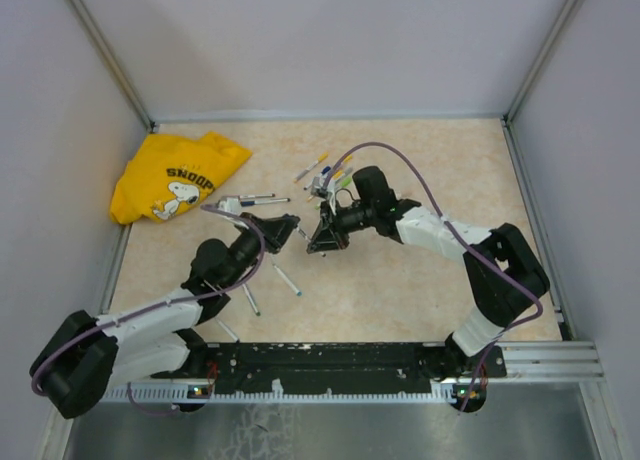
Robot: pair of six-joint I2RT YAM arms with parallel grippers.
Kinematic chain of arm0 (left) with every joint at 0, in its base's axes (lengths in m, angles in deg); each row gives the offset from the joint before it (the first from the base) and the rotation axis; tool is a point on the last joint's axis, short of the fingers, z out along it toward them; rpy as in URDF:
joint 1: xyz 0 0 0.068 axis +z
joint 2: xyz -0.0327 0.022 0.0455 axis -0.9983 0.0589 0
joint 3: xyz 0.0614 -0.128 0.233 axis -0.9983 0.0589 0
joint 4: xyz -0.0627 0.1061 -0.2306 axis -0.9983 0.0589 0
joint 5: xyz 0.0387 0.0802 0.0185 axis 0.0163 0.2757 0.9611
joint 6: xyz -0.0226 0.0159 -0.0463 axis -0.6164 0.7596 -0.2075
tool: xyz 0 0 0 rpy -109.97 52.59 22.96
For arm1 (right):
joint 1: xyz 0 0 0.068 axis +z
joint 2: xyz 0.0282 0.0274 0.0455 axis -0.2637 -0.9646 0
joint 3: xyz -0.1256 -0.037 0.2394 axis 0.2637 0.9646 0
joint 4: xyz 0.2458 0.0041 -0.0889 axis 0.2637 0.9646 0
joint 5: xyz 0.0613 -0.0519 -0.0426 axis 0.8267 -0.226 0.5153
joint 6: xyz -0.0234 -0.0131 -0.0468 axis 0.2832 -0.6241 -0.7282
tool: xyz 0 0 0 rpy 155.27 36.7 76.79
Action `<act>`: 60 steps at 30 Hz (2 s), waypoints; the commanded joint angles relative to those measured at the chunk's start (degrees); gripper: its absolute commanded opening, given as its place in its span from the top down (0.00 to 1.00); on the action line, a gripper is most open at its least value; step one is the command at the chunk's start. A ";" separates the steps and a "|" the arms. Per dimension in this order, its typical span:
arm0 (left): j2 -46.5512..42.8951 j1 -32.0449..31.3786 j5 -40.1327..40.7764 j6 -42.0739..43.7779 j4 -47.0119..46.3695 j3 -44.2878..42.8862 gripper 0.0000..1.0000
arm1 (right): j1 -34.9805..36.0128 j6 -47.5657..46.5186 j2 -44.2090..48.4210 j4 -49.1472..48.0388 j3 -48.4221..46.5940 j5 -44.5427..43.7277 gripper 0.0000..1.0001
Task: Open the pen caps
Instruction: Open the pen cap from the pen, then place the pen at the center of the board.
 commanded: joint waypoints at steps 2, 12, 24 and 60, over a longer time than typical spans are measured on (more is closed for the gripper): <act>-6.85 11.26 5.55 4.55 6.72 -6.50 1.00 | 1.42 0.79 -0.26 -0.36 0.41 2.42 1.00; -16.94 19.68 1.69 4.73 14.04 -3.19 1.00 | 6.01 1.03 -5.34 1.85 -0.90 -10.64 1.00; -34.46 19.67 2.25 6.95 35.00 1.71 1.00 | 19.61 13.89 -13.46 10.90 -10.19 -50.93 1.00; -28.52 19.61 -14.46 -3.11 30.43 6.29 1.00 | 17.43 5.18 1.65 11.76 -6.00 -53.20 0.31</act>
